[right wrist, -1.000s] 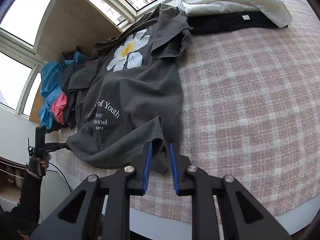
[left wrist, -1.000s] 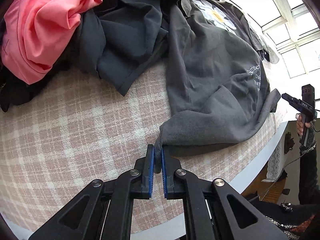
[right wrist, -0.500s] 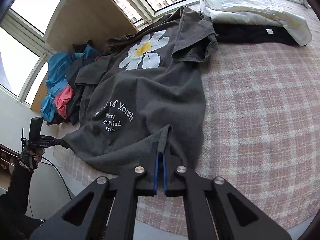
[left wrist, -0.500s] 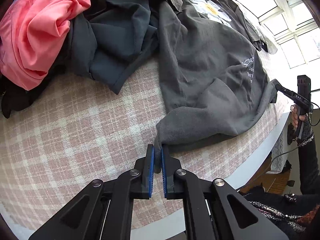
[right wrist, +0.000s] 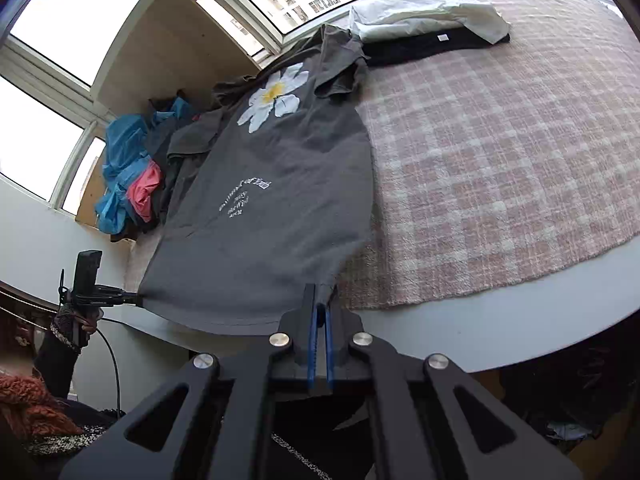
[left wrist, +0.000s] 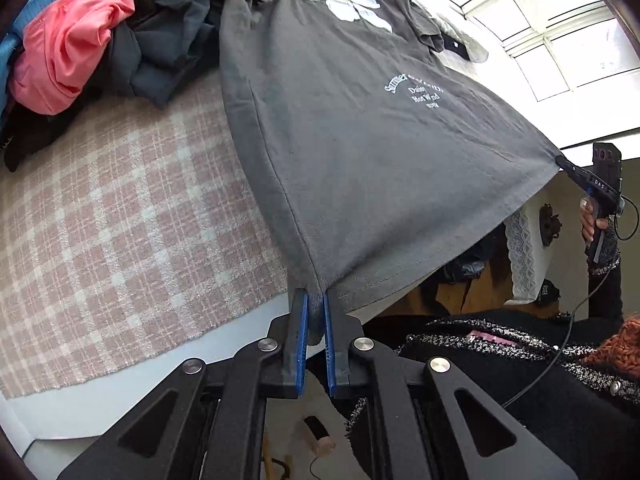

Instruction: Fold clothes

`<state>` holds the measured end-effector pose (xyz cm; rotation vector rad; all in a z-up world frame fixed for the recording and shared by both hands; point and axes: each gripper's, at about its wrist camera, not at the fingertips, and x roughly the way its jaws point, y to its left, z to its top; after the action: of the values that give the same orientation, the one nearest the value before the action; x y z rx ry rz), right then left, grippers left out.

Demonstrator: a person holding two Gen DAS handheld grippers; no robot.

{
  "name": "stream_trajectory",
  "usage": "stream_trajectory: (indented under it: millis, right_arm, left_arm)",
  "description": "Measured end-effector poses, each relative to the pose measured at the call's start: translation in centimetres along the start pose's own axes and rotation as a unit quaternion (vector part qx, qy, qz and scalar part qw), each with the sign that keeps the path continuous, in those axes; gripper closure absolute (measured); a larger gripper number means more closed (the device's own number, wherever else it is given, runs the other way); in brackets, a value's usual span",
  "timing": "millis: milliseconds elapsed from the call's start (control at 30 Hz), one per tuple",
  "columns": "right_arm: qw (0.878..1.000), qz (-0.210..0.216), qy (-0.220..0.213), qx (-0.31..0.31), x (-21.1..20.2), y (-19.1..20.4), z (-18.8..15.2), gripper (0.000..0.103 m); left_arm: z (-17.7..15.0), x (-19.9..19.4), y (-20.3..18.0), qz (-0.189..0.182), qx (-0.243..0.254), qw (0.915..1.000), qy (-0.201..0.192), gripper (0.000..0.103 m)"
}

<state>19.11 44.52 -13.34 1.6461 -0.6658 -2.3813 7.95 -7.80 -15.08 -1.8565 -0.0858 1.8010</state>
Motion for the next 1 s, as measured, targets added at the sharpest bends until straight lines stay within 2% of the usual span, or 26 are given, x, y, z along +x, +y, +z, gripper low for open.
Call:
stream_trajectory:
  millis: [67,133,200,333,467,667,733,833,967,1000]
  right_arm:
    - [0.999,-0.033,0.030,0.001,3.1,-1.6,-0.7,0.100]
    - [0.998,-0.049,0.044,0.002,4.6,-2.4,-1.0,0.100]
    - [0.998,-0.051,0.047,0.002,5.0,-2.6,-0.9,0.100]
    - [0.997,-0.055,0.044,-0.009,4.8,-2.0,-0.4,0.100]
    - [0.997,-0.056,0.046,-0.026,4.7,-0.8,0.0,0.100]
    - [0.997,-0.048,0.042,-0.044,4.8,0.7,0.2,0.099]
    - [0.997,-0.044,0.040,-0.043,4.7,0.6,0.1,0.099]
    - [0.998,-0.039,0.040,-0.042,4.8,0.5,-0.3,0.099]
    - [0.998,-0.034,0.041,-0.043,4.9,0.6,-0.9,0.096]
    - [0.998,-0.032,0.040,-0.043,4.8,0.6,-1.1,0.091]
  left_arm:
    - [0.1,3.1,1.3,-0.001,-0.015,0.9995,0.026,0.092]
    - [-0.3,5.2,2.2,0.027,-0.018,0.9982,0.050,0.089]
    - [-0.6,4.7,2.3,0.035,-0.019,0.9985,0.039,0.089]
    - [-1.2,3.7,2.6,0.051,-0.021,0.9983,0.017,0.081]
    - [-1.9,2.7,2.7,0.068,-0.023,0.9974,-0.005,0.081]
    - [-1.3,5.3,-1.7,0.108,0.029,0.9937,0.008,0.080]
    - [-1.1,6.2,-2.0,0.142,0.040,0.9889,0.018,0.081]
    - [-1.1,6.6,-1.8,0.167,0.048,0.9846,0.024,0.092]
    - [-1.4,5.6,-1.6,0.147,0.057,0.9873,0.019,0.096]
    - [-1.5,5.0,-1.4,0.127,0.049,0.9906,0.013,0.096]
